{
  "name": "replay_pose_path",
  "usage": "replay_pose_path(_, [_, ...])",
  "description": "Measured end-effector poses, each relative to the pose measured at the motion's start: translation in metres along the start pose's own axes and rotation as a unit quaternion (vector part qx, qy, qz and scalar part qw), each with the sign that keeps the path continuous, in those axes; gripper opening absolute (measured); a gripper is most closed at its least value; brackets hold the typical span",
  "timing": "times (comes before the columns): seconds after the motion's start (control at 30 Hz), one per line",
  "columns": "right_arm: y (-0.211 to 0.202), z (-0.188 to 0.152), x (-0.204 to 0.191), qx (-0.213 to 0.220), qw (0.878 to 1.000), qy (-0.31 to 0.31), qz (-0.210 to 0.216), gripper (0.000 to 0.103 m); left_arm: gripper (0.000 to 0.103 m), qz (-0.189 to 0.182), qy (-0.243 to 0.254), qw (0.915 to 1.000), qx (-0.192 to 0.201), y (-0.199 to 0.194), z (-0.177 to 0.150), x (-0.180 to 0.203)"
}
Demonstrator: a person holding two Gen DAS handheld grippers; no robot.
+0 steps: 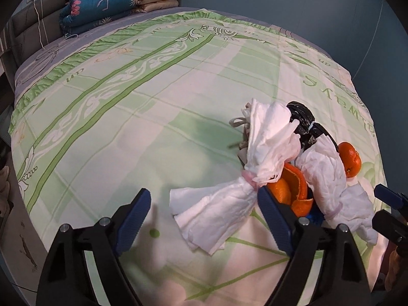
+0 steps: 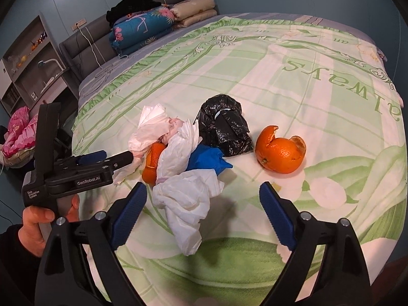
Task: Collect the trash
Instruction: 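Grasp a white tissue with the left tool while the right tool grasps another tissue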
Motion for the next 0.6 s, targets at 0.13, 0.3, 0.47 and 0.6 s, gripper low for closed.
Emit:
replay_pose_path(0.13, [0.007,-0.001,-0.001,-0.009,1.000,0.001,0.000,0.077,0.068,-0.016,-0.006,0.9997,-0.015,0.010,-0.005,0.000])
replay_pose_path(0.3, [0.015,-0.003,0.000,-0.024,1.000,0.009,0.008,0.063,0.057,-0.034,-0.011,0.9991,-0.025,0.015,-0.008,0.001])
replay_pose_path(0.47, [0.020,-0.003,0.002,-0.034,0.999,0.020,0.013,0.043,0.042,-0.049,-0.020,0.9982,-0.029,0.016,-0.009,0.001])
replay_pose_path(0.6, [0.021,-0.004,0.000,-0.039,0.999,0.018,0.013,0.029,0.031,-0.056,-0.032,0.9974,-0.033,0.016,-0.010,-0.001])
Point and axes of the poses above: each gripper's, at about its wrist camera, not at the fingertips, and y roughly the way its jaws point, x to its right, z to its top, the point moved 8 cm from there along y, roughly the way its jaws point, and after that the axes turned 8 degrees about -x, right-handed, at the moved point
